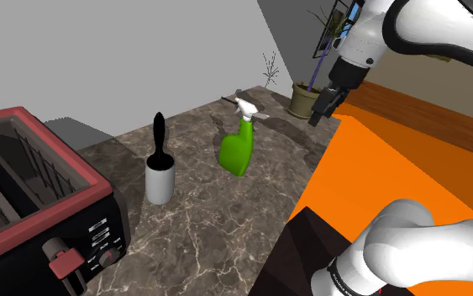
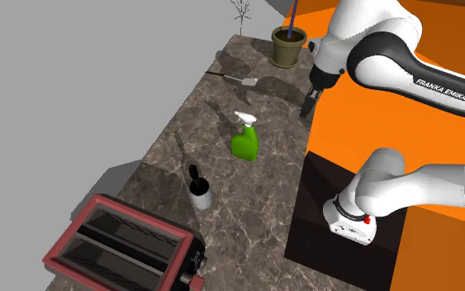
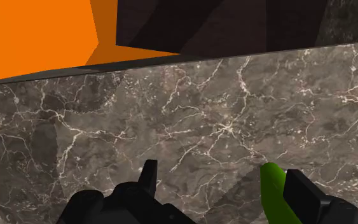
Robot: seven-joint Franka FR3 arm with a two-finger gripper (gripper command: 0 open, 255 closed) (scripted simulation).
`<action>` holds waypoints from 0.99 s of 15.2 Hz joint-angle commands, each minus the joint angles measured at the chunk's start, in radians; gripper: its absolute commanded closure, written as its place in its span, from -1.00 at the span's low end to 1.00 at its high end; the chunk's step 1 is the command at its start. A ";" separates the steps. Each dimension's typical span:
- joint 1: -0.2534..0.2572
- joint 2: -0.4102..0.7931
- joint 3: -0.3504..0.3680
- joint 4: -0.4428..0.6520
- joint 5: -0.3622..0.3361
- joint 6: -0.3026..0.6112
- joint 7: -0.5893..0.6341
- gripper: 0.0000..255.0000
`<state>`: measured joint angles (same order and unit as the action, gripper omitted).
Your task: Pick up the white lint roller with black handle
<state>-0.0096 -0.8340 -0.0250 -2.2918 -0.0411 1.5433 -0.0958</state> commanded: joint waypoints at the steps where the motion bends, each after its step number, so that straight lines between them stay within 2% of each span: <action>1: 0.000 0.000 0.000 0.000 0.000 0.000 0.000 -1.00; 8: 0.049 -0.001 0.113 -0.107 0.123 0.198 0.138 -1.00; 15: 0.094 0.066 0.240 -0.153 0.225 0.418 0.267 -1.00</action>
<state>0.0784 -0.7870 0.1932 -2.4385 0.1684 1.9183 0.1506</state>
